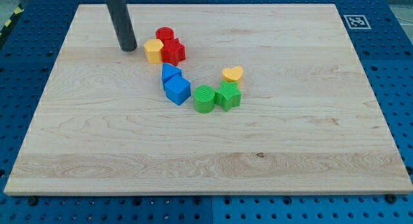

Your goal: Move hexagon above the triangle

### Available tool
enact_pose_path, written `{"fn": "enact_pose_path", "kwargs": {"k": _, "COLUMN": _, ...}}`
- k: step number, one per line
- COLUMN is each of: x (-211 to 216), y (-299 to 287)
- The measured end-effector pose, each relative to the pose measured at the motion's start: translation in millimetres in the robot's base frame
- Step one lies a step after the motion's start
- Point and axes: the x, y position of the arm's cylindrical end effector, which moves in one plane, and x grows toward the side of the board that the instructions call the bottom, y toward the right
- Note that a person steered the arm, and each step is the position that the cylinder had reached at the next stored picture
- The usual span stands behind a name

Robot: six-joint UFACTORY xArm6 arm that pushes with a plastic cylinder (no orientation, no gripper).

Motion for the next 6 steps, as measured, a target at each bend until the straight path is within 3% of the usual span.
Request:
{"fn": "enact_pose_path", "kwargs": {"k": 2, "x": -3.3, "y": 11.0}}
{"fn": "enact_pose_path", "kwargs": {"k": 4, "x": -1.6, "y": 58.7}}
{"fn": "enact_pose_path", "kwargs": {"k": 6, "x": 17.2, "y": 74.9}}
